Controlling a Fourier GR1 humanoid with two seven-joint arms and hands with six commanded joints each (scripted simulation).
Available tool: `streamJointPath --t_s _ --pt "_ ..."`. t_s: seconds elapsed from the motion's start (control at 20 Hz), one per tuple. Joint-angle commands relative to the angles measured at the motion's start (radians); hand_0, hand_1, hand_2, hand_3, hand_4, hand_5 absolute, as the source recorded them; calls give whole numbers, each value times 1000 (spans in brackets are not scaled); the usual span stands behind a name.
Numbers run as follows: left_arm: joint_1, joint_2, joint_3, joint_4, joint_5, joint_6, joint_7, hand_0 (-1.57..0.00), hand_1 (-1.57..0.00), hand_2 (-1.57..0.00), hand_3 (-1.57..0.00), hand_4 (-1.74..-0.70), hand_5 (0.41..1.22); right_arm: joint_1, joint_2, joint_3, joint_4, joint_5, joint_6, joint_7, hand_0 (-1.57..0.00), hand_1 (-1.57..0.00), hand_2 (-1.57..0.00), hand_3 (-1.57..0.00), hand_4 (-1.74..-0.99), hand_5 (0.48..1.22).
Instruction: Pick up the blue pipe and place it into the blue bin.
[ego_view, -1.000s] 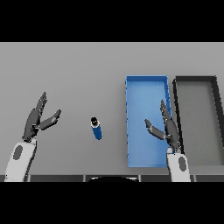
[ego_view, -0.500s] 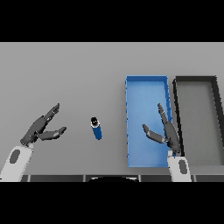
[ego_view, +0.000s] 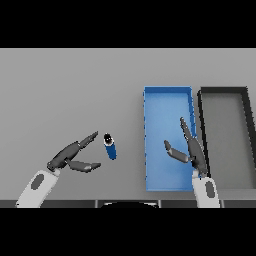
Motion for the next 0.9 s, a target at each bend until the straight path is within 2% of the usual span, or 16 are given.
streamJointPath --t_s 0.0,0.1,0.3,0.4,0.7,0.85 --pt "-2 -8 -6 -2 -10 7 -9 1 1 1 1 -1203 483 8 -1 0 -3 -3 4 -12 1 1 1 1 -1299 654" --pt "-8 -62 -29 36 -45 28 -30 1 1 1 1 -1210 483 2 5 3 0 9 -8 3 1 1 1 1 -1296 651" --pt "-37 -127 -49 81 -92 64 -66 1 1 1 1 -1230 502 10 -1 -6 -14 -6 -2 14 1 1 1 1 -1309 651" --pt "-66 -169 -61 114 -104 74 -51 1 1 1 1 -1223 502 21 -3 -10 -9 -12 3 4 1 1 1 1 -1318 654" --pt "-134 -260 -83 237 -168 111 -79 1 1 1 1 -1160 491 24 0 -7 -19 -5 -4 22 1 1 1 1 -1323 665" --pt "-142 -305 -80 259 -121 80 -91 1 1 -24 -17 -1215 536 41 3 1 -23 2 -2 6 1 1 1 1 -1321 664"
